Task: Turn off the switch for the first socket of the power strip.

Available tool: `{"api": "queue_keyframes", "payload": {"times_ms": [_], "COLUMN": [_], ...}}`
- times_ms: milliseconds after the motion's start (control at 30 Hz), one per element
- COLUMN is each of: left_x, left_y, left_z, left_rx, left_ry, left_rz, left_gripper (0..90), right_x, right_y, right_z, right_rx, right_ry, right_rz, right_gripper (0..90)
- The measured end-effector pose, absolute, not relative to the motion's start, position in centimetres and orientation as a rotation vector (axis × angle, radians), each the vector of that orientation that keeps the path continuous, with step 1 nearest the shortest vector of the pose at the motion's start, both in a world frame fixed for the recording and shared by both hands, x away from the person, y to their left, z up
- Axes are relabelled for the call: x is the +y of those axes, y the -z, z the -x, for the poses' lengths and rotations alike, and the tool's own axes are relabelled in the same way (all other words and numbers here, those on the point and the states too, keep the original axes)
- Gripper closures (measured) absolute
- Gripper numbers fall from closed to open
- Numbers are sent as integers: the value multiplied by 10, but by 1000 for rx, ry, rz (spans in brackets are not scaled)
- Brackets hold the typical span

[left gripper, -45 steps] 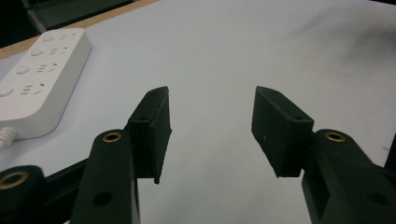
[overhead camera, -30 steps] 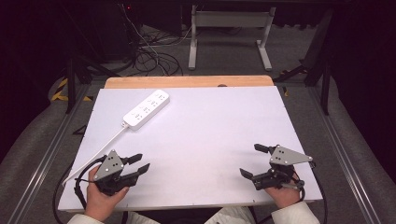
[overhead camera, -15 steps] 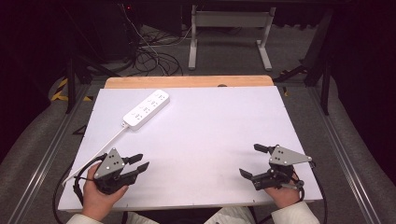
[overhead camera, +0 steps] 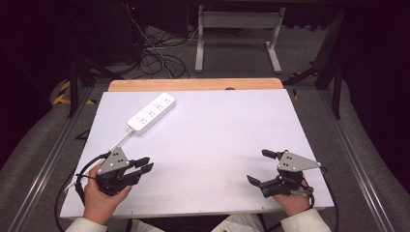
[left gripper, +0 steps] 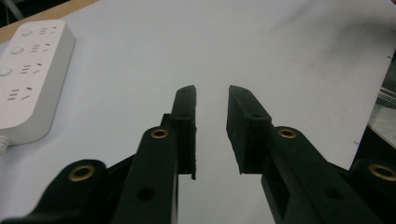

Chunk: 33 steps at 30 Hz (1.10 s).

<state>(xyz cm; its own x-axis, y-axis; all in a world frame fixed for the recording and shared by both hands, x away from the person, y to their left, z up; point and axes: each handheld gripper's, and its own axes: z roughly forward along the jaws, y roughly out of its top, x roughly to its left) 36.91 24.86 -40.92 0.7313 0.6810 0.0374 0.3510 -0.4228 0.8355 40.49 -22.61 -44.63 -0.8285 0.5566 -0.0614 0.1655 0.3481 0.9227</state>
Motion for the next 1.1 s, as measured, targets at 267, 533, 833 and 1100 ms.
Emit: {"api": "queue_keyframes", "payload": {"times_ms": [267,533,833,1100], "left_x": [251,255,260,263], "left_y": [402,394,388,378], "left_z": [-371,-377,-395,-413], "left_rx": [796,831,892,931], "left_ry": [-502,-532,-536,-533], "left_rz": [-2037,-2029,-2017,-2009], "left_gripper": [774,838,900,900], "right_x": [-225,-225,-225,-224], "right_y": [447,447,447,448], "right_z": [-405,-405,-405,-405], "right_rx": [2251,2253,2254,2255], "right_ry": [-1480,-1483,-1485,-1479], "right_rz": [-627,-628,-630,-630], "right_gripper": [16,17,17,17]}}
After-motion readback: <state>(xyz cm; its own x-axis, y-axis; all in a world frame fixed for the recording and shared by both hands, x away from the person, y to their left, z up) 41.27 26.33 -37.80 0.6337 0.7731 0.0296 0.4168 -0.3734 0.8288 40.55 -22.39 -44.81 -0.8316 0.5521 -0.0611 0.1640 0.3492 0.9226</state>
